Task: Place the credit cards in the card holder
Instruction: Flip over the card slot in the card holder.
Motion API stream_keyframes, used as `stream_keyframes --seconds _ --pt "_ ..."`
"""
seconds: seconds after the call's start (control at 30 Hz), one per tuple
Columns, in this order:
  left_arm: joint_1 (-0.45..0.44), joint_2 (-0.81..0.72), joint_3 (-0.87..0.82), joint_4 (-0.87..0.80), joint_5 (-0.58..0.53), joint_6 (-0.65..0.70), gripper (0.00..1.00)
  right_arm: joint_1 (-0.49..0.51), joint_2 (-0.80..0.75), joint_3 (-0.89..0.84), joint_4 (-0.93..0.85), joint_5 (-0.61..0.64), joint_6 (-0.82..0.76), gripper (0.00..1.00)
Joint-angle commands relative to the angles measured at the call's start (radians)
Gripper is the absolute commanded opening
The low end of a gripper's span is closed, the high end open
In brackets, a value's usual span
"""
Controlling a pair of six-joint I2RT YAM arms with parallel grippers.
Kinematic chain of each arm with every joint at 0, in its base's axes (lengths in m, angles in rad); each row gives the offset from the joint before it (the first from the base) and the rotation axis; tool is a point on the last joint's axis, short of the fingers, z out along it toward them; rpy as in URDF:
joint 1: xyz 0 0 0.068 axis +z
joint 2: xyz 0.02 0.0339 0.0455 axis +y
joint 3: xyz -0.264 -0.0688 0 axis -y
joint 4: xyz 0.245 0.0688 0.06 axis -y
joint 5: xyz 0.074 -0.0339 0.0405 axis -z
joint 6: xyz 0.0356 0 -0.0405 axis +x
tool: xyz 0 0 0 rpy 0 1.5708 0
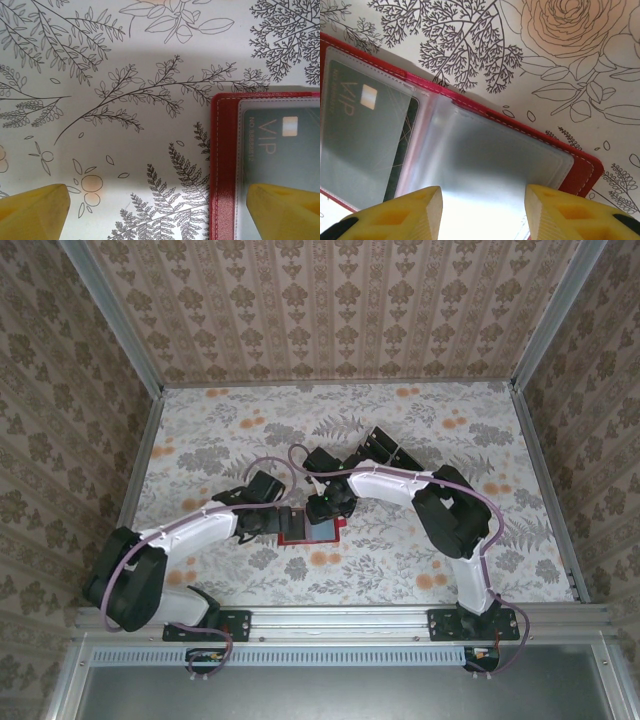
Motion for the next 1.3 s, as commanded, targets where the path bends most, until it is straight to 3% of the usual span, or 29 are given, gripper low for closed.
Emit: stream_keyframes --seconds 0.0,0.9,1.27 --pt "-0.011 0.011 -0.011 0.011 0.0 0.006 1.0 -0.001 0.012 0.015 -0.027 -0.021 0.011 0.49" --pt "-0.017 -0.134 -0.033 -0.028 -0.012 0.038 1.0 0.003 0.065 0.025 0.069 -0.177 0.117 0.49" --pt "-0.118 -0.155 -0.066 0.05 -0.024 0.052 1.0 0.004 0.093 0.046 0.099 -0.193 0.139 0.49"
